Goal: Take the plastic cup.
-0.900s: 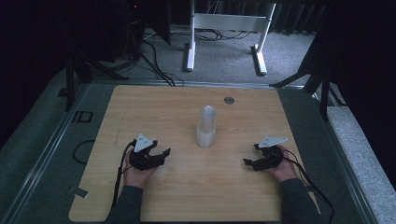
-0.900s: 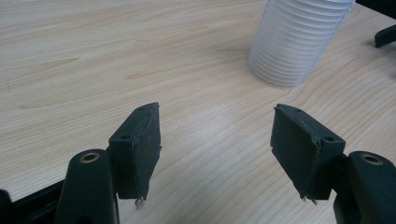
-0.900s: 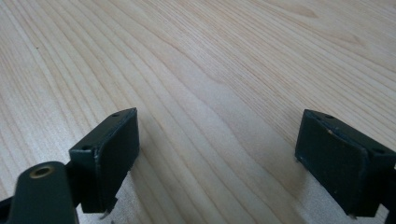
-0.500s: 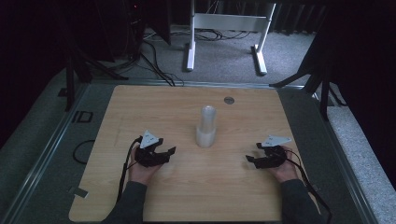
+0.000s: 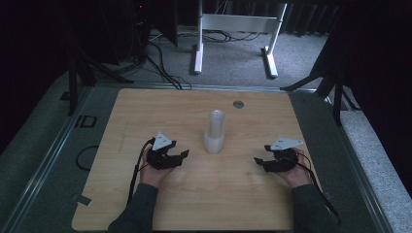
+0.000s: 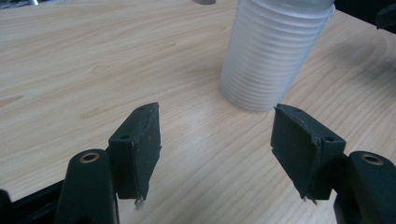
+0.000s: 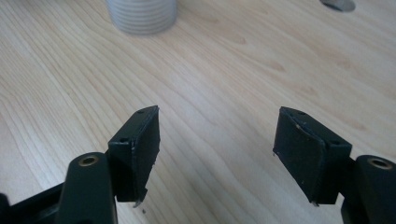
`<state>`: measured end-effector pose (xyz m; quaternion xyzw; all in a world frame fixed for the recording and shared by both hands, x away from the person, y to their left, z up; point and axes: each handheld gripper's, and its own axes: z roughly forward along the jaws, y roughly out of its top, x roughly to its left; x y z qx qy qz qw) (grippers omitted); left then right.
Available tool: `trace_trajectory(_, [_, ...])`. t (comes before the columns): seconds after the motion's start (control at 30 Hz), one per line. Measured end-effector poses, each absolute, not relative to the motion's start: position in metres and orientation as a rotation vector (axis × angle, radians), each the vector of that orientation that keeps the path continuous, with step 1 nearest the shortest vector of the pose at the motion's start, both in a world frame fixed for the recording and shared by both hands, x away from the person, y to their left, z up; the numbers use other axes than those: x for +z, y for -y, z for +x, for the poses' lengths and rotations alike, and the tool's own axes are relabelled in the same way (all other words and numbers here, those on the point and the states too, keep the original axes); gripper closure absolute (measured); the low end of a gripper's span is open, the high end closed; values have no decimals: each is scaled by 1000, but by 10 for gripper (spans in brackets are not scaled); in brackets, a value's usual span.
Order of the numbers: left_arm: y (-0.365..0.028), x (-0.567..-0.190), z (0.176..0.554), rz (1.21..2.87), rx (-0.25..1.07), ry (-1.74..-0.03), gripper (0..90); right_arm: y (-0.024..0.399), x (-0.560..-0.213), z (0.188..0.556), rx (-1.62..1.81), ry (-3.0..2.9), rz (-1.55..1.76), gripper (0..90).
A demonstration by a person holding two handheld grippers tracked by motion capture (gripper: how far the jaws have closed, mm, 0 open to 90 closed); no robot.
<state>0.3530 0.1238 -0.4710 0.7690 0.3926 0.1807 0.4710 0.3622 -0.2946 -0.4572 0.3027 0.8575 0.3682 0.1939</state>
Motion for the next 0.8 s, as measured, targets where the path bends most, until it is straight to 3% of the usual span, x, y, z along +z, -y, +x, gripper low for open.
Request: trace_trajectory(0.8, [-77, -465, 384, 1873, 411, -842, 233, 249, -415, 375, 1112, -2418, 714, 308])
